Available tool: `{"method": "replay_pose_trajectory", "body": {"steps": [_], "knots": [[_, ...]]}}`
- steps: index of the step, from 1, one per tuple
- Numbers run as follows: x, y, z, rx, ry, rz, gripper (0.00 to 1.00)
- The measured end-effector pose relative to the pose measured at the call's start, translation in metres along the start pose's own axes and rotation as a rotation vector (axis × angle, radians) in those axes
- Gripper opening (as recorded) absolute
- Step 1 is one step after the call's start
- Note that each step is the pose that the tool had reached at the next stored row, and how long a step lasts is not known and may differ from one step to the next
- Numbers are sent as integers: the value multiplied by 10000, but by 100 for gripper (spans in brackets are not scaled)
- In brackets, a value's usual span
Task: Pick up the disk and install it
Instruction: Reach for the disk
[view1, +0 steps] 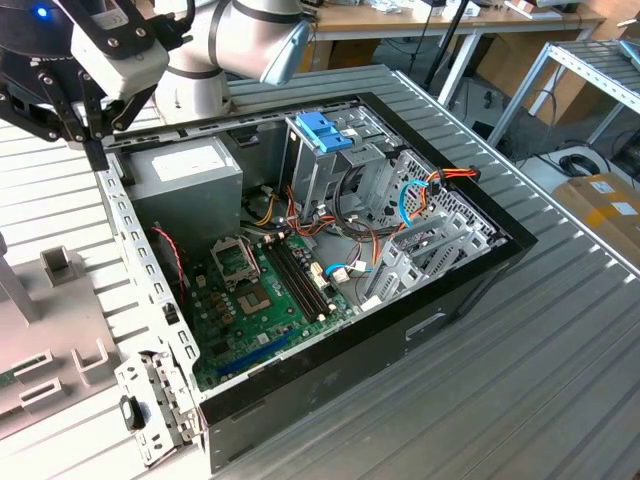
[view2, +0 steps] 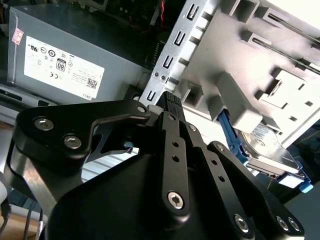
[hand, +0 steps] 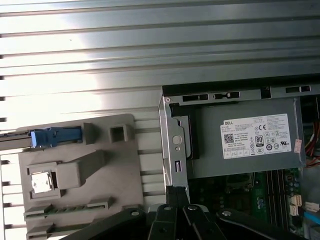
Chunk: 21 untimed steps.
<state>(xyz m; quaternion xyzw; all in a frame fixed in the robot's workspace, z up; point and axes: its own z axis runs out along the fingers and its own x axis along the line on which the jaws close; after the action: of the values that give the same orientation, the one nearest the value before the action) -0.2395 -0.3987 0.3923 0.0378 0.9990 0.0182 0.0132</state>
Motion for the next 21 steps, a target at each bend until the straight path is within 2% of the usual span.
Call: {"method": "replay_pose_trajectory", "body": {"steps": [21], "knots": [[188,-14,-5,0,0,0,10]]}}
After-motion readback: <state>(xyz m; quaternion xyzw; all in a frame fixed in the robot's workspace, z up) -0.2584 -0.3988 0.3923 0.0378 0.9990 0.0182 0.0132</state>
